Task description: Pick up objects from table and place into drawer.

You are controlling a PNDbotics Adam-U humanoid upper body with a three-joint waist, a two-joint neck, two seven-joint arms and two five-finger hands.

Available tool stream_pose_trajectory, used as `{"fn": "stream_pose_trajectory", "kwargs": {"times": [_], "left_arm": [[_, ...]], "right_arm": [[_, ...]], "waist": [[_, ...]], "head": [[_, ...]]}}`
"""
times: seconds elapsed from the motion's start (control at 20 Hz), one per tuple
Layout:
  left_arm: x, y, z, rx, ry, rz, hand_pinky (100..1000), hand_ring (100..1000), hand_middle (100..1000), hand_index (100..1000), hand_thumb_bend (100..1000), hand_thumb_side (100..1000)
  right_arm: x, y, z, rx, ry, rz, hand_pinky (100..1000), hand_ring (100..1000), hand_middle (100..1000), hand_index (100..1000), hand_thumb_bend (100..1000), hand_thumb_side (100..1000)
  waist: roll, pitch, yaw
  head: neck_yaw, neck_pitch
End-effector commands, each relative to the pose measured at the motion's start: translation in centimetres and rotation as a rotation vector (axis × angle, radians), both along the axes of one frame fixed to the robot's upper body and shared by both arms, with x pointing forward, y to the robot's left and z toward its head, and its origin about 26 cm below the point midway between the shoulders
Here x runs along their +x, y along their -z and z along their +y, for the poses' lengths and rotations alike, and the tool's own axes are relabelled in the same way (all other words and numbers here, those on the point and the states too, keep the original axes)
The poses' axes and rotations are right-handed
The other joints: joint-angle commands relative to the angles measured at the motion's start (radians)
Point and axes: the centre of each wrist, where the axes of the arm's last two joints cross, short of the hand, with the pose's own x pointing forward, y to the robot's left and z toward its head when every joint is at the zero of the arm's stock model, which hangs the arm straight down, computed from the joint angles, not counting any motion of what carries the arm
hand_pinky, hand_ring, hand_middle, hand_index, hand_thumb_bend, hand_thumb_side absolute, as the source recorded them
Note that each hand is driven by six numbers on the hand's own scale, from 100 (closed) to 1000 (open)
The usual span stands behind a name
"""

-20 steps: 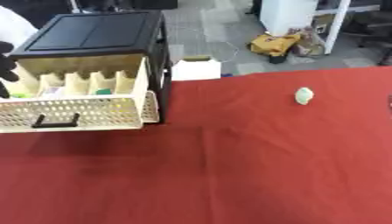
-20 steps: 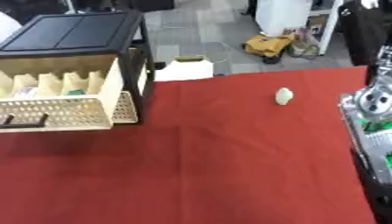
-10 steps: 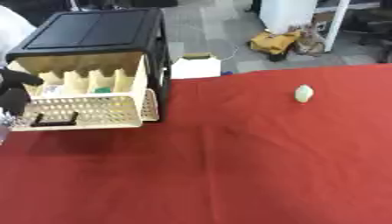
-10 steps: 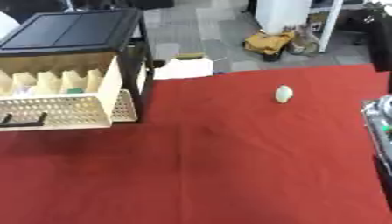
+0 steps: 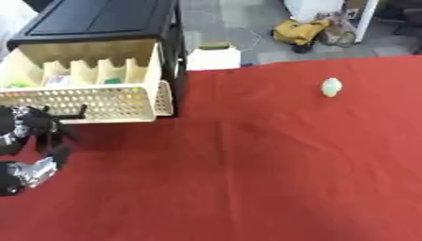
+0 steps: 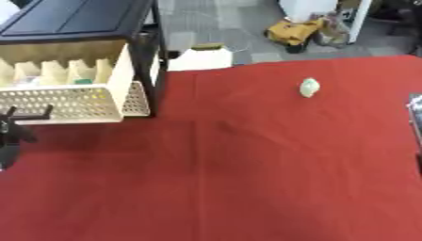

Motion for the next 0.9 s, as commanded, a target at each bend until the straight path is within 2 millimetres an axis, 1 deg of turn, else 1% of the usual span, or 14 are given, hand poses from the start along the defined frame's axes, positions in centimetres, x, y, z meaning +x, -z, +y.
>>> {"fn": "stream_pose_trajectory", "kwargs": {"times": [0.05,0.15,0.25,0.35,0.65,0.9], "left_arm": [[-0.30,-0.70,0.12,0.078,-0.017,0.050,302,505,540,791,100,1000],[-0.29,-0.54,-0.02,0.101,-0.027,0.081,314,526,561,801,100,1000],[-0.31,-0.39,-0.07,0.124,-0.044,0.100,343,573,590,826,100,1000],[-0.33,-0.24,-0.08,0.142,-0.062,0.116,353,595,598,852,100,1000],[-0.36,-0.17,0.00,0.160,-0.105,0.130,350,591,593,869,100,1000],[-0.35,-0.34,-0.03,0.175,-0.116,0.125,351,594,599,882,100,1000]], "right_arm": [[-0.54,-1.12,-0.34,-0.022,0.006,-0.037,709,774,598,790,111,612],[-0.54,-1.17,-0.34,-0.021,0.003,-0.040,709,774,597,790,110,612],[-0.54,-1.19,-0.35,-0.021,-0.001,-0.043,707,774,598,791,113,613],[-0.54,-1.19,-0.37,-0.023,-0.010,-0.046,706,773,598,792,114,615],[-0.58,-1.21,-0.51,-0.021,-0.016,-0.053,709,773,597,791,119,615],[-0.62,-1.21,-0.68,-0.010,-0.009,-0.060,709,771,595,789,113,615]], "waist": [[-0.002,-0.011,-0.001],[-0.003,-0.009,-0.003],[-0.005,-0.006,-0.004],[-0.006,-0.004,-0.007],[-0.013,0.005,-0.018],[-0.020,0.010,-0.023]], "head": [[0.008,0.009],[0.011,0.010],[0.015,0.010],[0.019,0.009],[0.028,0.003],[0.026,-0.002]]}}
